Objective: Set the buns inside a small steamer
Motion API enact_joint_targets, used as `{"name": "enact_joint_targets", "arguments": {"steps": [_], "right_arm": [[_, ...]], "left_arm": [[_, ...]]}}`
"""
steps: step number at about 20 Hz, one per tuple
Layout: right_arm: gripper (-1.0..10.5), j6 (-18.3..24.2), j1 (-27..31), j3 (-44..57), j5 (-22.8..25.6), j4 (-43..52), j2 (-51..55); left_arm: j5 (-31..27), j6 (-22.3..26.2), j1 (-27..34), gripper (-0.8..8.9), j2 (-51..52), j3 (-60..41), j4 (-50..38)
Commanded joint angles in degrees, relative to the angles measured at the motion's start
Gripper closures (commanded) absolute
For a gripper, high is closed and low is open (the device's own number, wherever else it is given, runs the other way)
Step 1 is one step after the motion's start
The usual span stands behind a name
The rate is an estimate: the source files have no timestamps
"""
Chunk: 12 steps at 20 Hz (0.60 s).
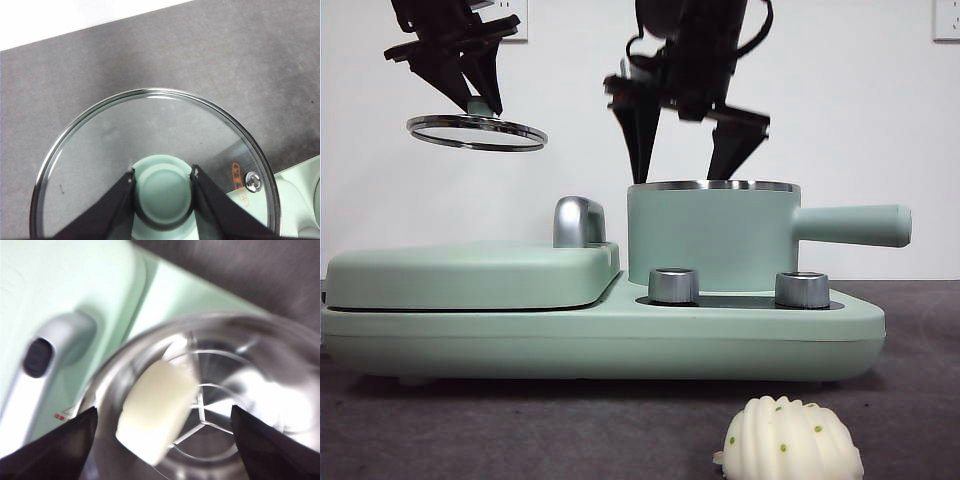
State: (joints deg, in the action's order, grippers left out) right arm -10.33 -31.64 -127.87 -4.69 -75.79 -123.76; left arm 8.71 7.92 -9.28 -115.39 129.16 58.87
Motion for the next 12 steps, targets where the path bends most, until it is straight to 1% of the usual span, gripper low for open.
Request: {"name": "enact_joint_targets", "arguments": {"steps": [1, 2, 3, 7, 9, 12], "right_arm": [[5.2, -0.15, -0.37, -6.19, 2.03, -3.39, -0.90], [5.2, -0.13, -0.37, -8.59, 2.16, -5.40, -0.87], [5.2, -0.13, -0.42, -9.99, 1.75, -5.44, -0.42], [5.2, -0.57, -2.05, -9.55, 1.57, -5.75, 4.79], [5.2, -0.50, -3.76, -7.63, 1.70, -5.75, 8.85], [5.2, -0.61, -6.78, -1.07, 1.73, -5.75, 17.20]], "left_arm": [[0.09, 0.20, -0.09, 7.95, -0.85, 2.45, -1.27], [0.09, 0.20, -0.09, 7.95, -0.85, 2.45, -1.25], [0.09, 0.17, -0.09, 7.95, -0.85, 2.45, -1.25], [0.09, 0.17, -0.11, 7.95, -0.85, 2.45, -1.22], [0.09, 0.17, -0.11, 7.95, -0.85, 2.45, -1.05], [0.09, 0.17, -0.09, 7.95, -0.85, 2.45, -0.96]]}}
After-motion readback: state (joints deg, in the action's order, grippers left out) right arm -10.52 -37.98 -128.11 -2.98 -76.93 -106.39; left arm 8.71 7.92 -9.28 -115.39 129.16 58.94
